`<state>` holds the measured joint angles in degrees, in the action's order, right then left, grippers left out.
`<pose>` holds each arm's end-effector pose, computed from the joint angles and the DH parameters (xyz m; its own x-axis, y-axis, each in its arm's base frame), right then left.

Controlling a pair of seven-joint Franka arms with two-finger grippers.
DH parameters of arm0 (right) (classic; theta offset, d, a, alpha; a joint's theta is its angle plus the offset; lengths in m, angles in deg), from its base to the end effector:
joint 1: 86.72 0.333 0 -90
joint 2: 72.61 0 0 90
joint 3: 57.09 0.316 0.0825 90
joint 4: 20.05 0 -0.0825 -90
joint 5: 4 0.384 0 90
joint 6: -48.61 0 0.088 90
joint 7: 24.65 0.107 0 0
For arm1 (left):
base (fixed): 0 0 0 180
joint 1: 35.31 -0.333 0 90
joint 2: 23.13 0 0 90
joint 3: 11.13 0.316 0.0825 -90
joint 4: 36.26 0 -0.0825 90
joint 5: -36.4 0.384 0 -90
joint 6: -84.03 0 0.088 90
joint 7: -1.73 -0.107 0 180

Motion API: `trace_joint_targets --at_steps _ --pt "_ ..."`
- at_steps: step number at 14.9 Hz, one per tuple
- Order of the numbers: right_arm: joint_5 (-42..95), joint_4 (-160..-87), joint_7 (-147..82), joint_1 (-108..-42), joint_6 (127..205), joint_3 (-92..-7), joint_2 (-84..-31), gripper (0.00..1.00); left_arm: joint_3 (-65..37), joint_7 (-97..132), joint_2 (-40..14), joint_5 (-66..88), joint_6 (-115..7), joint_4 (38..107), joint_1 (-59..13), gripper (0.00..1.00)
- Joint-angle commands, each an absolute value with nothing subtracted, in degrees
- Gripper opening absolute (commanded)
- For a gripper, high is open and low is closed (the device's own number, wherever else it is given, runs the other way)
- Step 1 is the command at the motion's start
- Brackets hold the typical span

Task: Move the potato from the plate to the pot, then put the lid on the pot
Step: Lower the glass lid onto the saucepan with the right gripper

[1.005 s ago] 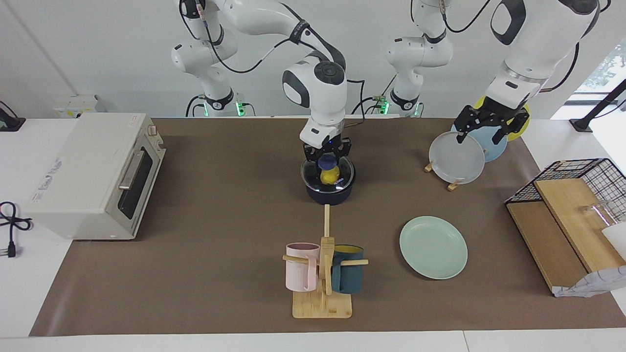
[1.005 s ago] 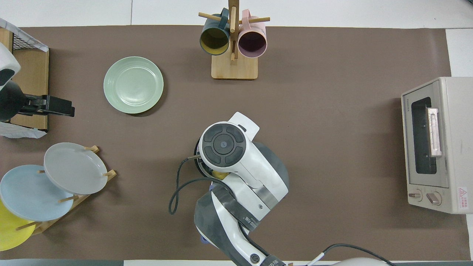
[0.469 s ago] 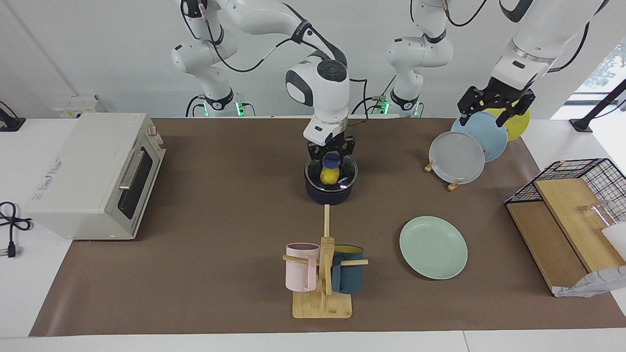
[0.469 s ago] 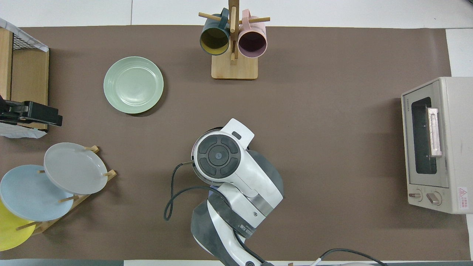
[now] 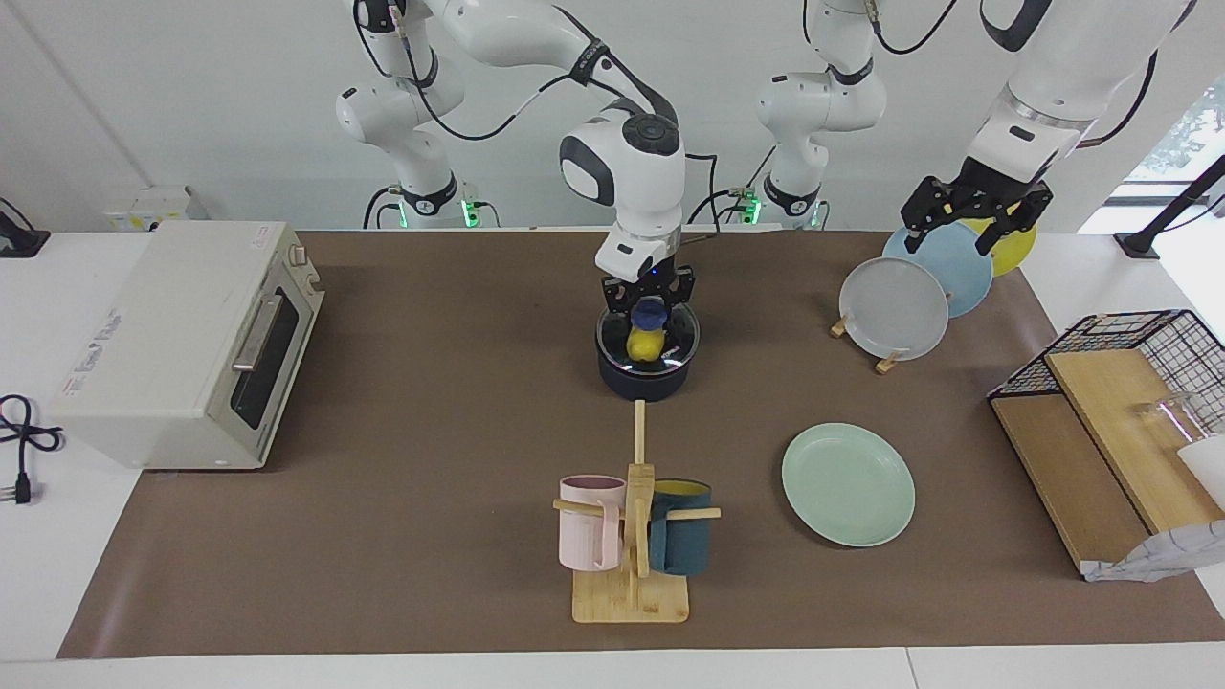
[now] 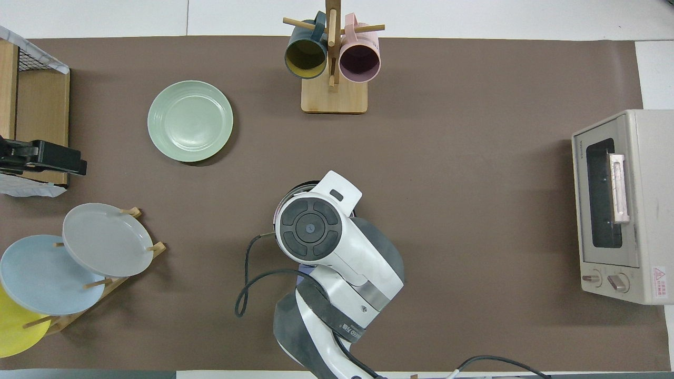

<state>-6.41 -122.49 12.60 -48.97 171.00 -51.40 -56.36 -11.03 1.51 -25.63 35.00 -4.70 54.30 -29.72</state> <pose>0.4681 0.4347 0.4010 0.9907 0.1231 0.0581 0.1251 -0.9916 -0.0327 0.5361 -0.0542 0.6418 0.9949 -0.1000 0.0118 -0.1003 -0.9947 0.0244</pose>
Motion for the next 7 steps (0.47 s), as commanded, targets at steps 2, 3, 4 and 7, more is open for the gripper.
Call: trace_joint_targets --at_steps 2,3,4,7 --pt "-8.1 -124.9 13.5 -48.9 173.3 -51.4 -57.8 0.0 -11.7 1.3 -26.2 35.9 -5.9 56.1 -31.0 1.0" --pt "-8.1 -125.0 13.6 -49.0 174.0 -51.4 -57.8 0.0 -11.7 1.5 -26.4 35.8 -6.5 57.2 -31.0 1.0" --pt "-8.1 -125.6 13.7 -49.0 174.8 -51.4 -57.8 0.0 -11.8 1.6 -26.4 35.8 -7.0 57.3 -31.0 1.0" --pt "-8.1 -127.4 13.7 -49.0 176.7 -51.4 -58.3 0.0 -11.8 1.8 -26.4 35.8 -7.3 57.3 -31.0 1.0"
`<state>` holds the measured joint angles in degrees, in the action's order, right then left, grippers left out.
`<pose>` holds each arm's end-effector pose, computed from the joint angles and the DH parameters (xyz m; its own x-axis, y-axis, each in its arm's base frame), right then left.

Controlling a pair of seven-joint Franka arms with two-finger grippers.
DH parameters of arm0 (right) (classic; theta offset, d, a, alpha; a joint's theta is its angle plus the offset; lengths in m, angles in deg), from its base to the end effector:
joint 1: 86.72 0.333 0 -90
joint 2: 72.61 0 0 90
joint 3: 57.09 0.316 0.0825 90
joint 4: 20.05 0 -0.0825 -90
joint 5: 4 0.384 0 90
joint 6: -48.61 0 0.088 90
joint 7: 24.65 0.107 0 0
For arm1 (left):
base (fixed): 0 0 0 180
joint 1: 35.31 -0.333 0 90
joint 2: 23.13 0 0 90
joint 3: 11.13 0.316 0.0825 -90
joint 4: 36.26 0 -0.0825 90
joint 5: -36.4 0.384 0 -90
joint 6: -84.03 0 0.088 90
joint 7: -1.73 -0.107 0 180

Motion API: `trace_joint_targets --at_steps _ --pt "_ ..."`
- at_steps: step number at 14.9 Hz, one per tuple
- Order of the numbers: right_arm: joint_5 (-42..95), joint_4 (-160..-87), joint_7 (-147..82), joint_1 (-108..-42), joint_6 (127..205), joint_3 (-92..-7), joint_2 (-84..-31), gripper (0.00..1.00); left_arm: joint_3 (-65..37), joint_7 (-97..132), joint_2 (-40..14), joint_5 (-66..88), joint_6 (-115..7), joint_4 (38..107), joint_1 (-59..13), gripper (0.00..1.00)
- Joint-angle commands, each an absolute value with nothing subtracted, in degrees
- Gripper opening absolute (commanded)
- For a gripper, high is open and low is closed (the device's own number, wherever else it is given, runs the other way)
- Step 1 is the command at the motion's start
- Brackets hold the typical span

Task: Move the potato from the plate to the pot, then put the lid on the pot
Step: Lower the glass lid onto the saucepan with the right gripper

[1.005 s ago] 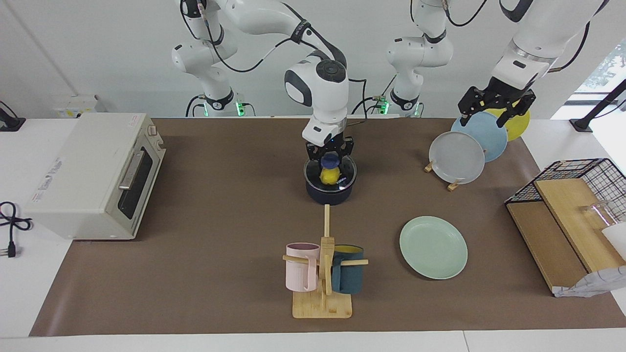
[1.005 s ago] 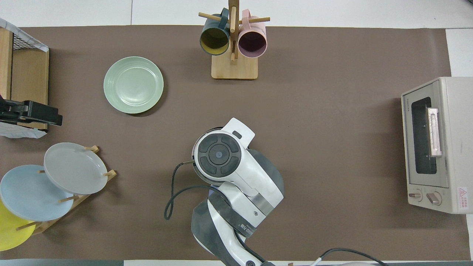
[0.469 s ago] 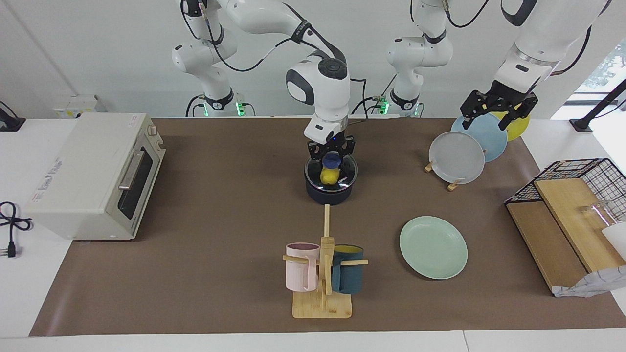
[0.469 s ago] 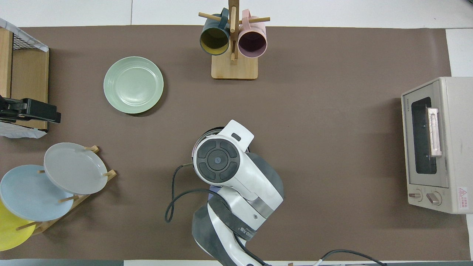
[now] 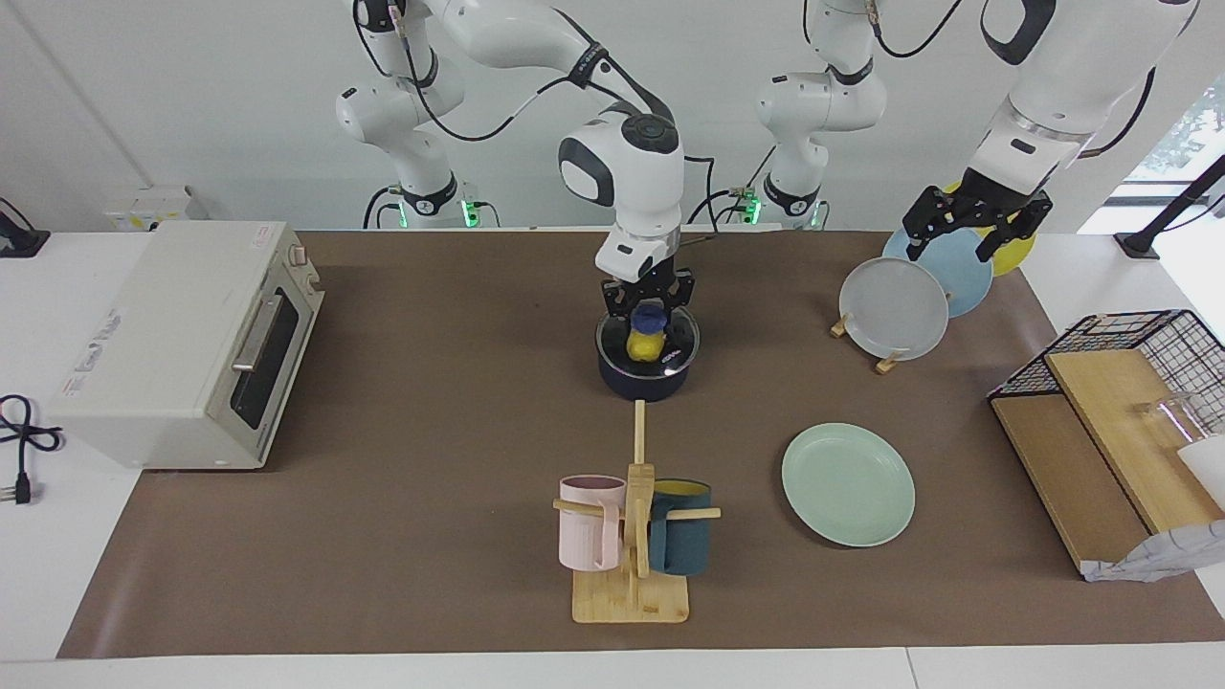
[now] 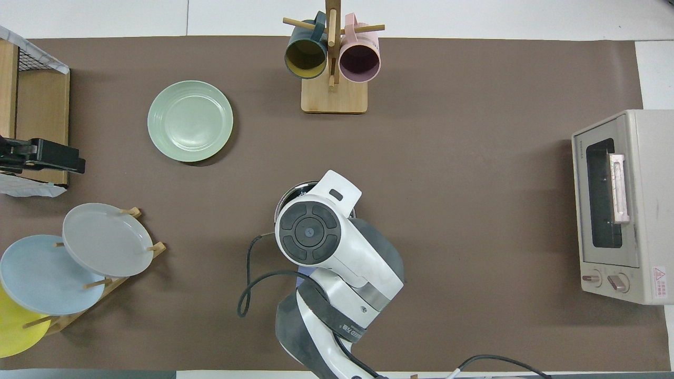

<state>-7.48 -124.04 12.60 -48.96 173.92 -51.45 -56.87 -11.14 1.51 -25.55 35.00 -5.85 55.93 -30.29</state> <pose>0.4675 0.4334 0.3988 0.9867 0.1322 0.0942 0.1363 -0.9899 -0.0388 0.5386 -0.0500 0.6294 0.9958 -0.0916 0.0020 -0.0916 -0.9955 0.0244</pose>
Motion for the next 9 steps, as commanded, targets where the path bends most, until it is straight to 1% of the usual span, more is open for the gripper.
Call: trace_joint_targets --at_steps 1,9 --pt "-8.1 -127.5 13.7 -49.0 176.6 -51.4 -58.3 0.0 -11.8 1.6 -26.6 35.8 -7.5 57.3 -31.2 1.0" --pt "-8.1 -128.4 13.7 -49.0 176.1 -51.5 -58.6 0.0 -11.4 1.5 -26.6 35.9 -7.4 57.3 -31.3 1.0"
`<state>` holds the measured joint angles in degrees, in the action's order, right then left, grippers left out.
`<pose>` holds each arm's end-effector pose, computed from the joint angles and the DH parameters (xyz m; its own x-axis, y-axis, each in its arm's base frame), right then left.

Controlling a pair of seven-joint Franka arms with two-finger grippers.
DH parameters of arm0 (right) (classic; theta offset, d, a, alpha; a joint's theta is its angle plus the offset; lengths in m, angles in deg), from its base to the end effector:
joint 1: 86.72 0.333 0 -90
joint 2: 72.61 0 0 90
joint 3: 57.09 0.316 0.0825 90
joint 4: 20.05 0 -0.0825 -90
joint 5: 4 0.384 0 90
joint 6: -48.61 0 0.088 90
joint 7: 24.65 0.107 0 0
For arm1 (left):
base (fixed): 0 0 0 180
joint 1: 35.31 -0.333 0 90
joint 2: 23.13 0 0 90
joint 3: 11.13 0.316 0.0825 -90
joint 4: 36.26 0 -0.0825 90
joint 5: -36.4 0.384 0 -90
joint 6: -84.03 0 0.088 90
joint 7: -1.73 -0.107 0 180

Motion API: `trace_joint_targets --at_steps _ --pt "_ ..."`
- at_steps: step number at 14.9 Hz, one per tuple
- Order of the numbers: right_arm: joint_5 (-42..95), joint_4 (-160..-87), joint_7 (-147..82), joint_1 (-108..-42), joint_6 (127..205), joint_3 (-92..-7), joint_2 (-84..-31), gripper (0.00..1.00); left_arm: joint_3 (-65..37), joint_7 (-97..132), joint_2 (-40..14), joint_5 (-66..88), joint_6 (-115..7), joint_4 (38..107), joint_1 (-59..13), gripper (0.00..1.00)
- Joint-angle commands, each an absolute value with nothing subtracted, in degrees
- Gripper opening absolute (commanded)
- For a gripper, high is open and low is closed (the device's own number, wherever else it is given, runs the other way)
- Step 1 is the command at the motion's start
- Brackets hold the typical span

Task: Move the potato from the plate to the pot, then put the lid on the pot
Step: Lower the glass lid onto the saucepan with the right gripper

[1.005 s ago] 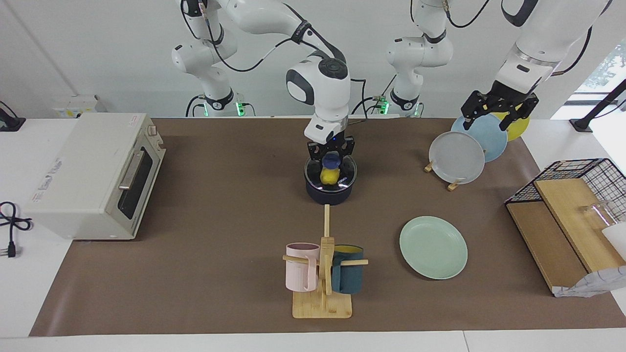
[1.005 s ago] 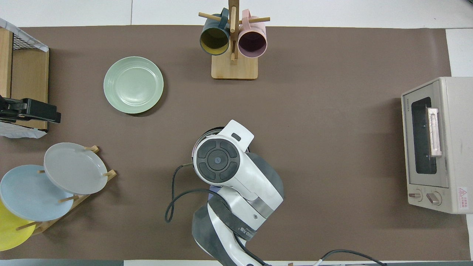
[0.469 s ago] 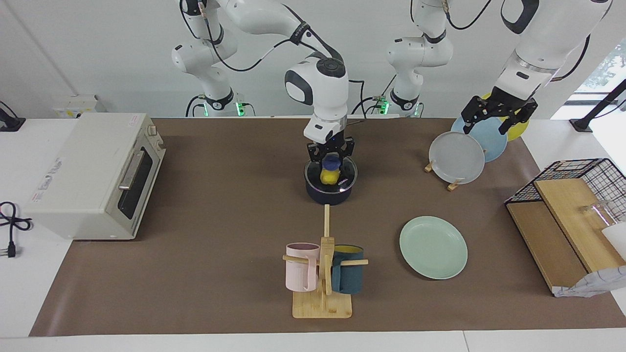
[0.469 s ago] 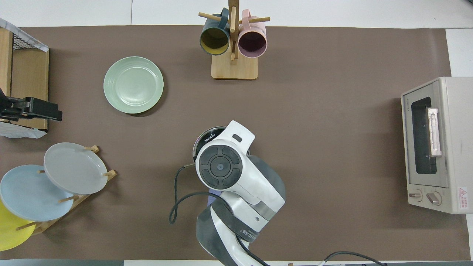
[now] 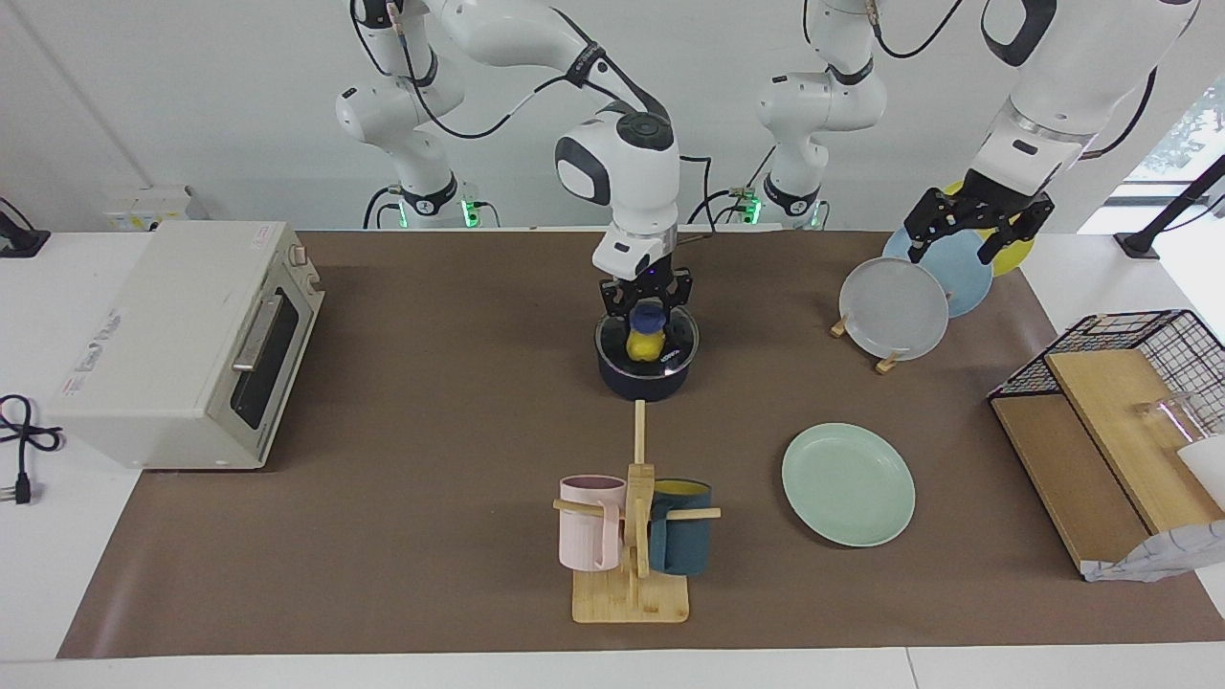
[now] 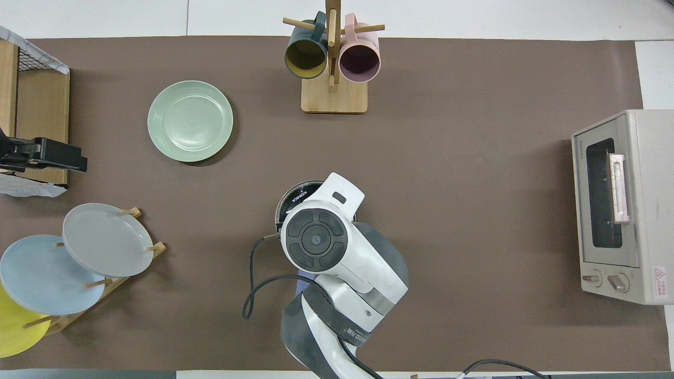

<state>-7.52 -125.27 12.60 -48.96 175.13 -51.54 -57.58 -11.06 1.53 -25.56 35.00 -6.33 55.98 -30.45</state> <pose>0.4653 0.4307 0.3986 0.9858 0.1314 0.1048 0.1367 -0.9896 -0.0445 0.5397 -0.0478 0.6299 0.9962 -0.0868 0.0097 -0.0870 -0.9959 0.0245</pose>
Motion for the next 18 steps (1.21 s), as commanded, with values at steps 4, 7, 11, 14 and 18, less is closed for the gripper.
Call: trace_joint_targets --at_steps 4,7,11,14,18 --pt "-8.9 -128.4 13.7 -49.0 176.5 -51.4 -58.0 0.0 -11.3 1.4 -26.6 38.4 -7.1 57.3 -31.3 1.0" --pt "-8.9 -128.2 13.8 -49.0 176.5 -51.5 -57.9 0.99 -11.3 1.3 -26.6 38.4 -7.1 57.3 -31.3 1.0" --pt "-8.9 -123.3 13.6 -50.4 173.3 -51.5 -57.9 1.0 -11.3 1.6 -26.7 38.4 -6.7 57.3 -31.3 1.0" --pt "-8.8 -117.8 13.5 -52.0 167.0 -51.5 -58.5 1.0 -11.3 1.5 -26.7 38.4 -6.6 57.3 -31.3 1.0" --pt "-8.7 -113.0 12.4 -57.0 158.8 -51.6 -61.9 1.0 -11.3 1.5 -26.8 38.4 -6.6 57.3 -31.3 1.0"
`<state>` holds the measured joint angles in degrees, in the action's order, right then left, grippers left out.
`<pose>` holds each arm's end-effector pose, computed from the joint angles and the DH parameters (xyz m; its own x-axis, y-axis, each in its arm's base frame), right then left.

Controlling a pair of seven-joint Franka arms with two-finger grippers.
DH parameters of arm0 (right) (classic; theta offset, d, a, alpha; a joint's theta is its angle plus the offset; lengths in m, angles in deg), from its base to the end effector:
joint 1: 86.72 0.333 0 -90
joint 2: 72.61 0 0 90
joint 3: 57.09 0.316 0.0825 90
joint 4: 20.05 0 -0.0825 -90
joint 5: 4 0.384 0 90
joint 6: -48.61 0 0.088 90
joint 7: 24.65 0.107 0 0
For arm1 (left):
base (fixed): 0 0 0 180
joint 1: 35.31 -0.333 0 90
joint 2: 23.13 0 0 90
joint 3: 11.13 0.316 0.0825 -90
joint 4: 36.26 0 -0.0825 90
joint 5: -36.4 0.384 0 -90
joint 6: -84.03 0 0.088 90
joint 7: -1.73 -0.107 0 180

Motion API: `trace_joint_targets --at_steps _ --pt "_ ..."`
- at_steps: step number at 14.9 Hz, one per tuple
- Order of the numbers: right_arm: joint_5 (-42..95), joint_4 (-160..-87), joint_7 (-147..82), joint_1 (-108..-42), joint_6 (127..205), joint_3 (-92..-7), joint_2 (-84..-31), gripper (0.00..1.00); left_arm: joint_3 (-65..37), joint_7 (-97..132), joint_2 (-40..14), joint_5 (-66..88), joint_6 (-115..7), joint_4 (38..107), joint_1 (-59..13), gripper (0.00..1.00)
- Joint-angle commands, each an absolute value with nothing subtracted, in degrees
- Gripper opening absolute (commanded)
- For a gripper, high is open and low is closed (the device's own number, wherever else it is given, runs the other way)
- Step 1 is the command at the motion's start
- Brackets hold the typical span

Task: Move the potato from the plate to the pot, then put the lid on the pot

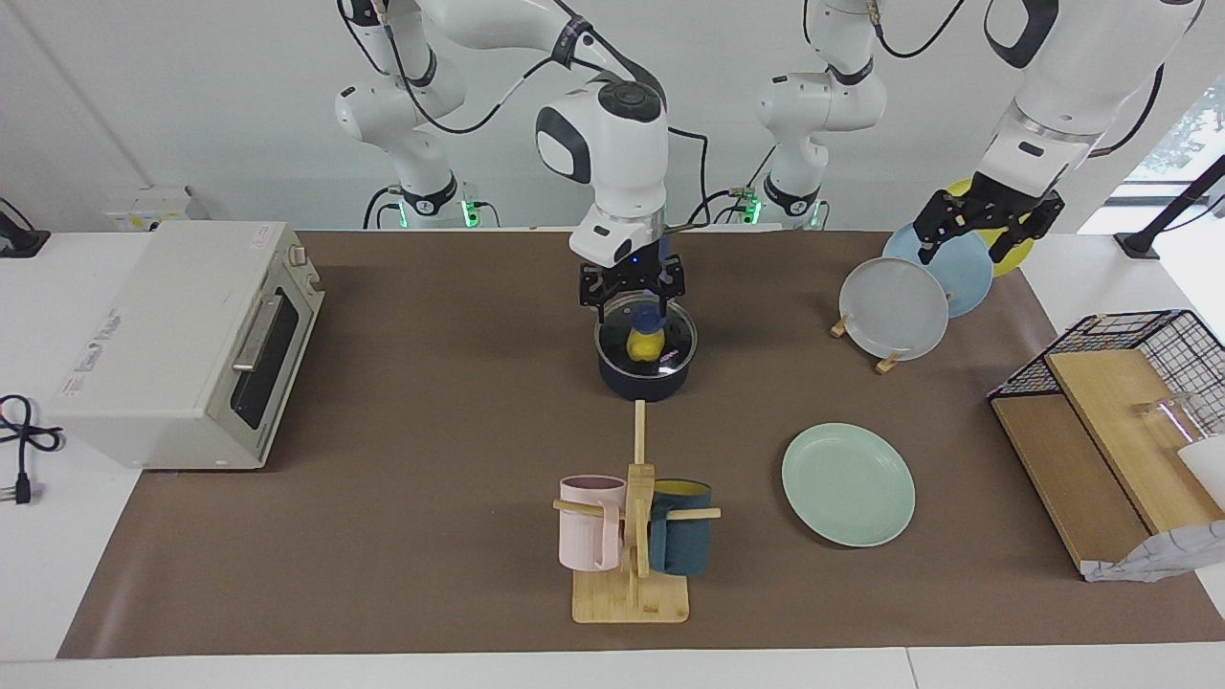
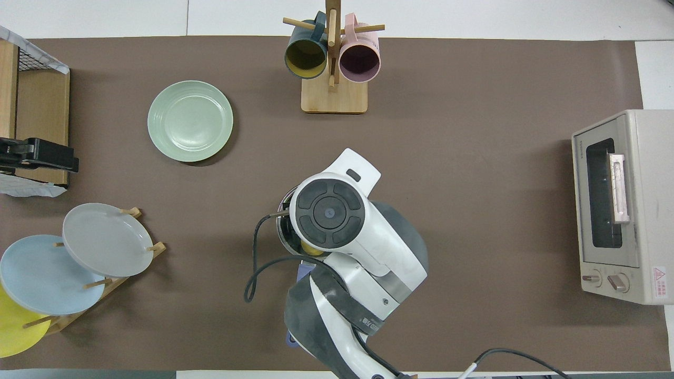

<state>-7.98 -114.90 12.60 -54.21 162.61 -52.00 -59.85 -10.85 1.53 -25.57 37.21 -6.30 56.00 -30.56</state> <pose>0.5128 0.3838 0.4895 0.9928 0.0255 0.1172 0.0293 -0.9991 -0.0305 0.5401 -0.0407 0.6297 0.9966 -0.0815 0.0089 -0.0814 -0.9966 -0.0140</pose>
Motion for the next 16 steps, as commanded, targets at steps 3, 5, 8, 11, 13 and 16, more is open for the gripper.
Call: trace_joint_targets --at_steps 3,5,8,11,13,16 --pt "-8.1 -112.0 5.3 -62.5 151.8 -51.7 -66.5 1.0 -11.3 1.5 -26.8 38.4 -6.6 57.3 -31.3 1.0" --pt "-7.8 -112.0 -1.3 -67.0 145.4 -51.7 -70.3 1.0 -11.3 1.5 -26.7 38.4 -6.6 57.3 -31.3 1.0" --pt "-7.9 -111.9 -8.9 -71.8 136.5 -52.2 -74.8 1.0 -11.3 1.5 -26.8 38.4 -6.6 57.3 -31.3 1.0" --pt "-5.4 -111.9 -17.7 -78.2 132.9 -52.4 -76.1 1.0 -11.3 1.5 -26.7 38.4 -6.6 57.3 -31.3 1.0" --pt "-5.4 -112.2 -18.0 -78.8 131.0 -54.4 -76.1 1.0 -11.3 1.5 -26.8 38.4 -6.6 57.3 -31.3 1.0" --pt "-5.1 -112.0 -20.1 -81.0 130.2 -54.6 -75.9 1.0 -11.3 1.5 -26.7 38.4 -6.6 57.3 -31.3 1.0"
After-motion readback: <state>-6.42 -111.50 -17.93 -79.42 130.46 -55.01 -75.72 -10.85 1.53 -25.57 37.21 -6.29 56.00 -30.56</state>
